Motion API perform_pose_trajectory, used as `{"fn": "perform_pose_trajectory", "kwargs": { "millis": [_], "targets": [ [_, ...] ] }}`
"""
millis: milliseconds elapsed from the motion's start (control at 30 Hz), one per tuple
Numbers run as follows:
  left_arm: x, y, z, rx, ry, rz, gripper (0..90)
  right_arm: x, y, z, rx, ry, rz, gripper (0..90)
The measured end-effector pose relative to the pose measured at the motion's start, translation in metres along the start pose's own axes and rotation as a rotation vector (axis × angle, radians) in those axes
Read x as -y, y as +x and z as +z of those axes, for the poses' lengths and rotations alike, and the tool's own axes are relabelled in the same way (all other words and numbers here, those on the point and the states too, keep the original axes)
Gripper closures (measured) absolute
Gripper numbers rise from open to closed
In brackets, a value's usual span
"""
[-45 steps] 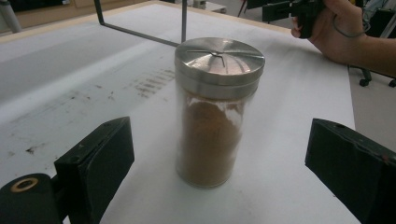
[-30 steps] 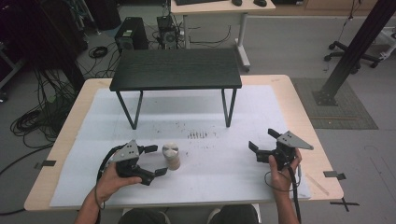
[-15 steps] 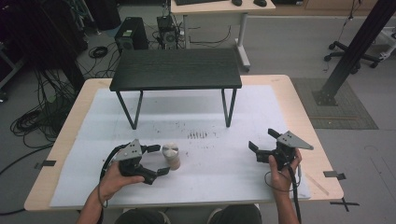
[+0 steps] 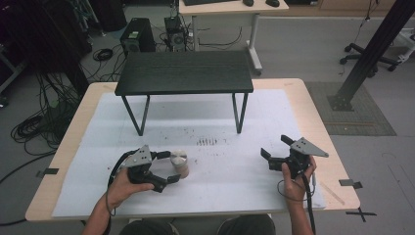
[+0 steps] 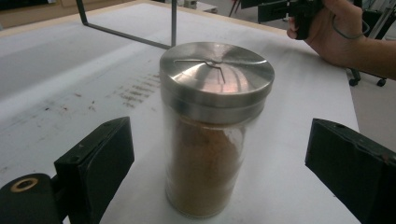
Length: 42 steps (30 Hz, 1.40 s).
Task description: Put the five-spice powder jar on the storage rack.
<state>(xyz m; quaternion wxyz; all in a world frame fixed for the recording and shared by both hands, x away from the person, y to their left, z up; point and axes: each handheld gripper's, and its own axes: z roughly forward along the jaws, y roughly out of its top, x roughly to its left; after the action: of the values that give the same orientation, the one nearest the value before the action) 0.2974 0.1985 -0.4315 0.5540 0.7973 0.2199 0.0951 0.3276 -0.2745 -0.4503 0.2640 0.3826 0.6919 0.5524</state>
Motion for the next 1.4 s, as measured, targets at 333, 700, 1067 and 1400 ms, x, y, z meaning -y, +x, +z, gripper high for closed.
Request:
{"fn": "perform_pose_trajectory", "kwargs": {
  "millis": [333,700,1067,1400],
  "targets": [
    [0.000,0.002,0.006,0.006,0.003,-0.003,7.7,0.000,0.000,0.000,0.000,-0.002,0.001,2.4],
    [0.000,0.002,0.009,0.005,0.005,-0.006,7.3,0.000,0.000,0.000,-0.005,-0.001,0.001,2.4],
    [-0.003,0.003,0.013,0.006,0.000,-0.003,7.2,0.000,0.000,-0.001,-0.003,-0.005,0.002,2.4],
    [-0.002,0.003,0.017,0.009,0.009,-0.004,6.9,0.000,0.000,-0.001,-0.003,-0.005,0.003,2.4]
  ]
}}
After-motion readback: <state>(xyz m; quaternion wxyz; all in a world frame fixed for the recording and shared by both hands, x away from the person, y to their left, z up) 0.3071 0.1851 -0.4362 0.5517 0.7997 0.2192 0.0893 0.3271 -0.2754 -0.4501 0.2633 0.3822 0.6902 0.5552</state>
